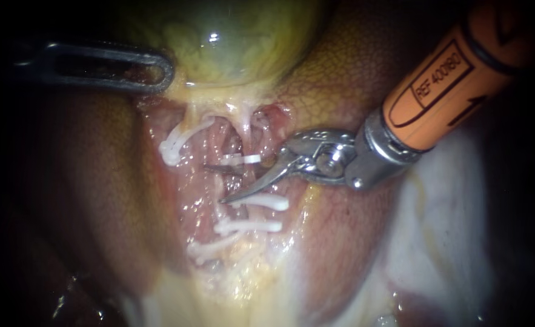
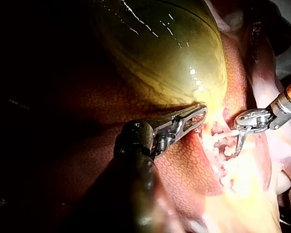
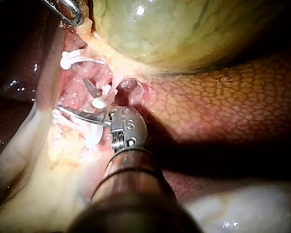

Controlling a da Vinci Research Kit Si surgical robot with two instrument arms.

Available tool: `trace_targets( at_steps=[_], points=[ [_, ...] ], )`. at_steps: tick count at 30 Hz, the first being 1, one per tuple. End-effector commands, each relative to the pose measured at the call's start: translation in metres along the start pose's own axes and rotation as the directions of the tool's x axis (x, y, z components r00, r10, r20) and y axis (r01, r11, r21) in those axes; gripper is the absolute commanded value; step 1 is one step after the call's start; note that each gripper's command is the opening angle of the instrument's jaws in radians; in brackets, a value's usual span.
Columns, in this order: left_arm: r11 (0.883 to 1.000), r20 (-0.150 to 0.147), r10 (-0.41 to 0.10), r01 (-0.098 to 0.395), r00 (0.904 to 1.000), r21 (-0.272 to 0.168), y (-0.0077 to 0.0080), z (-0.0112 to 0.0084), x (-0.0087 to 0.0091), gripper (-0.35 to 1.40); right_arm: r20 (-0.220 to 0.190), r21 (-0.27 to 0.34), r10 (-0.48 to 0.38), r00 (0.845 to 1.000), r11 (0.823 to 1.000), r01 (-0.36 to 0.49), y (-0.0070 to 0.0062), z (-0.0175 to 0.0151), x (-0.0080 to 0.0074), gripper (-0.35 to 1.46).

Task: Go to the cutting position right tube

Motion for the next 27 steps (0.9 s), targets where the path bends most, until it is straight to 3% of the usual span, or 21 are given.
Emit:
trace_targets(
  at_steps=[1, 6, 10, 14, 21, 27],
  points=[
    [1.000, 0.000, 0.000, 0.000, 1.0000, -0.001, 0.0000, 0.0000, 0.0000, -0.35, -0.004, 0.001, -0.003, 1.000, 1.000, 0.003, 0.0001, 0.0003, -0.0001, 0.91],
    [1.000, 0.000, -0.001, 0.001, 1.0000, -0.001, 0.0000, 0.0001, 0.0000, -0.35, -0.009, 0.005, -0.010, 1.000, 1.000, 0.010, 0.0005, 0.0013, -0.0005, 0.93],
    [1.000, 0.000, 0.000, 0.000, 1.0000, -0.001, 0.0000, 0.0001, 0.0000, -0.35, -0.038, 0.018, -0.021, 0.999, 1.000, 0.022, 0.0001, 0.0011, -0.0001, 0.94],
    [1.000, 0.000, 0.000, 0.000, 1.0000, 0.000, 0.0000, 0.0000, 0.0000, -0.35, -0.066, 0.034, -0.019, 0.998, 0.999, 0.021, -0.0012, 0.0003, 0.0013, 0.94],
    [1.000, 0.000, 0.000, 0.000, 1.0000, 0.000, 0.0000, -0.0001, 0.0000, -0.35, -0.073, 0.050, -0.035, 0.997, 0.998, 0.039, -0.0048, -0.0004, 0.0043, 0.94],
    [1.000, 0.000, 0.000, 0.000, 1.0000, 0.000, 0.0000, -0.0001, 0.0000, -0.35, -0.075, 0.055, -0.042, 0.996, 0.997, 0.046, -0.0060, -0.0002, 0.0052, 0.96]
  ],
)
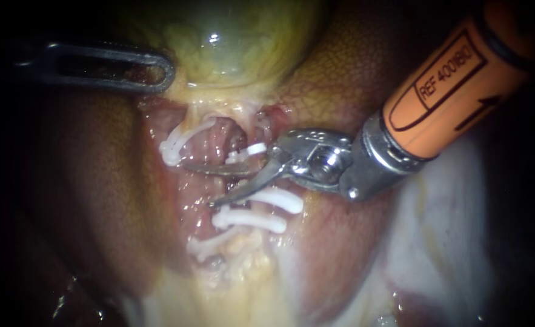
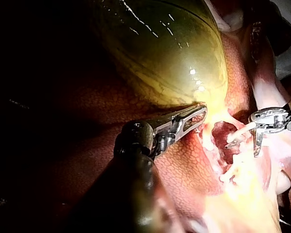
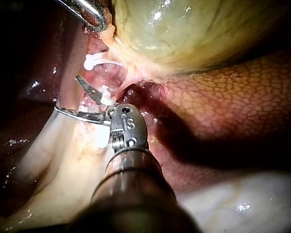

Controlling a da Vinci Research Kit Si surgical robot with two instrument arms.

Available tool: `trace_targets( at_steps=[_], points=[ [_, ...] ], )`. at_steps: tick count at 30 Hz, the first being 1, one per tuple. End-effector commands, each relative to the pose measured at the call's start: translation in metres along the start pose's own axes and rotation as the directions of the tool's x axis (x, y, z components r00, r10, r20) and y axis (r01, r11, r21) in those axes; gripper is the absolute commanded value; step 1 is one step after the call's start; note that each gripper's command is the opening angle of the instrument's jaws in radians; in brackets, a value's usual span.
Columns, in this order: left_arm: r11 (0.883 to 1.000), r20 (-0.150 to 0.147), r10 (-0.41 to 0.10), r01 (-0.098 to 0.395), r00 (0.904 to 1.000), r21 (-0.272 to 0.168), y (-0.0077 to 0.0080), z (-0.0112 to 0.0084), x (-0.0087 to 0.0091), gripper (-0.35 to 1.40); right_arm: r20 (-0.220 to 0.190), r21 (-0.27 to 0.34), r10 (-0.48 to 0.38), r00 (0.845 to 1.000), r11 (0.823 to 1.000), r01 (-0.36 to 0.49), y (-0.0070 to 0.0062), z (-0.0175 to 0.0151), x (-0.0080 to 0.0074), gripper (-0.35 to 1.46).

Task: Go to the cutting position right tube

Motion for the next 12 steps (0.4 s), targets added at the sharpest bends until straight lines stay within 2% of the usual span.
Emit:
trace_targets(
  at_steps=[1, 12],
  points=[
    [1.000, 0.000, 0.000, 0.000, 1.0000, 0.000, 0.0000, 0.0000, 0.0000, -0.35, 0.000, -0.001, 0.001, 1.000, 1.000, -0.001, 0.0000, 0.0000, 0.0000, 0.96],
    [1.000, 0.000, 0.000, 0.000, 1.0000, 0.001, 0.0000, 0.0000, 0.0000, -0.35, 0.001, -0.002, -0.001, 1.000, 1.000, 0.001, 0.0004, 0.0000, -0.0002, 0.99]
  ],
)
